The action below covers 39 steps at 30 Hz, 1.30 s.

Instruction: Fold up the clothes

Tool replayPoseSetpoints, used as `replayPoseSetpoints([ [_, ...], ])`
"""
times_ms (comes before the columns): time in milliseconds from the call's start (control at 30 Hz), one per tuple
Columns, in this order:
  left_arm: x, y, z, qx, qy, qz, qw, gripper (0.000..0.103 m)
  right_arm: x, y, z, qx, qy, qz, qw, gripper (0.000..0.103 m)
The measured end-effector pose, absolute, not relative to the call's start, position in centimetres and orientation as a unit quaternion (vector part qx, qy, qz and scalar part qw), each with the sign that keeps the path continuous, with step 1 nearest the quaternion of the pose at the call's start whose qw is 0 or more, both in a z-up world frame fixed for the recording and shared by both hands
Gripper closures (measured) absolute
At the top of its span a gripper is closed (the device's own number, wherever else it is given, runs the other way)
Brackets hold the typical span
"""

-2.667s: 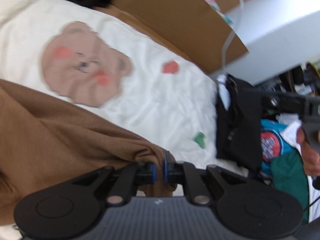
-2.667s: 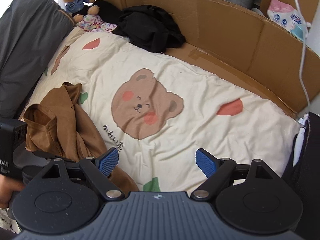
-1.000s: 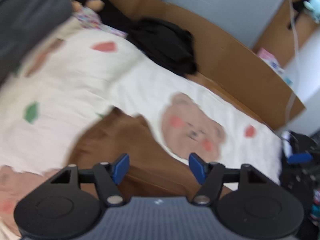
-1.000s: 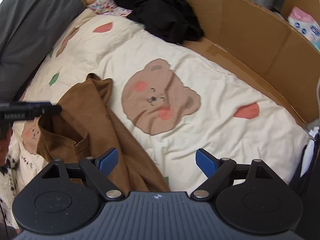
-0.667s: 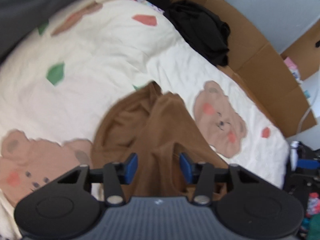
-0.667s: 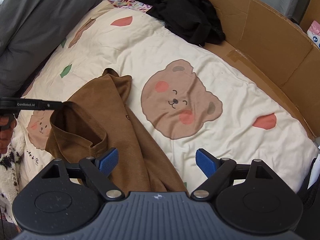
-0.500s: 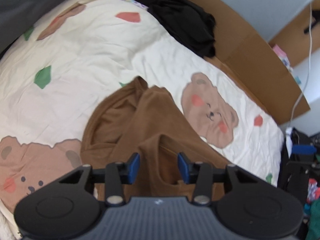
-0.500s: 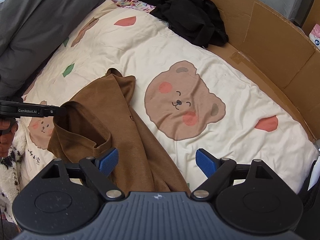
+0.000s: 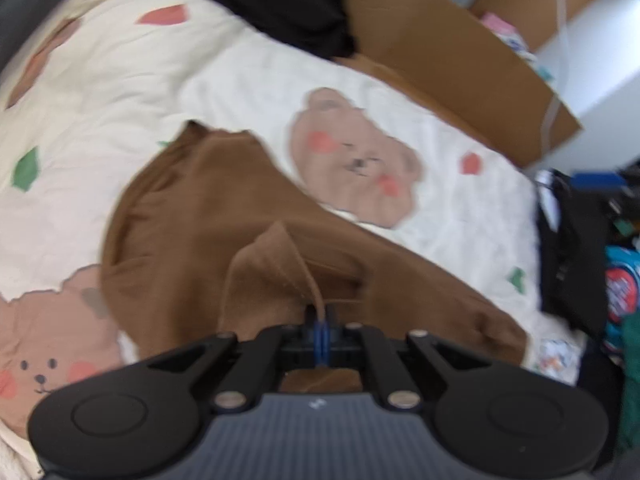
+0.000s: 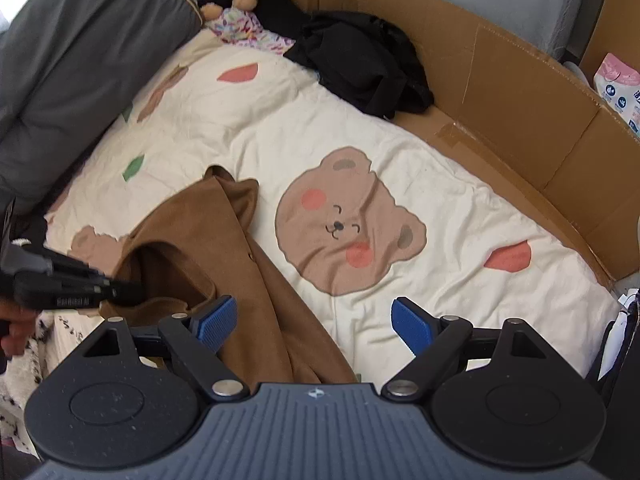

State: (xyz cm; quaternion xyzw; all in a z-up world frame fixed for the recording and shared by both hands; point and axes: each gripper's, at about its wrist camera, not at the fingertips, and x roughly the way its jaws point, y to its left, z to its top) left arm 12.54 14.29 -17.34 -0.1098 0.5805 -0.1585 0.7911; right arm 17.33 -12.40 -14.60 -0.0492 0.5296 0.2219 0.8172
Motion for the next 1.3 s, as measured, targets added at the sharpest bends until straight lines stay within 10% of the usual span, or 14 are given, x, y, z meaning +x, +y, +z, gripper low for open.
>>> replayPoseSetpoints([
  [567, 7.0, 8.0, -16.5, -0.075, 0.64, -0.262, 0.719, 0.101, 17.5, -14.3, -12.2, -0.034, 0.503, 0.22, 0.835, 0.015],
  [733, 7.2, 8.7, -15.6, -0.063, 0.646, -0.235, 0.724, 0.048, 17.2, -14.5, -11.7, -0.035, 0.498, 0.223, 0.837, 0.015],
  [1300, 10.9, 22.7, -14.3, -0.178, 0.6, -0.038, 0.779, 0.042, 17.7, -13.5, -13.5, -0.059, 0.517, 0.217, 0.826, 0.015],
])
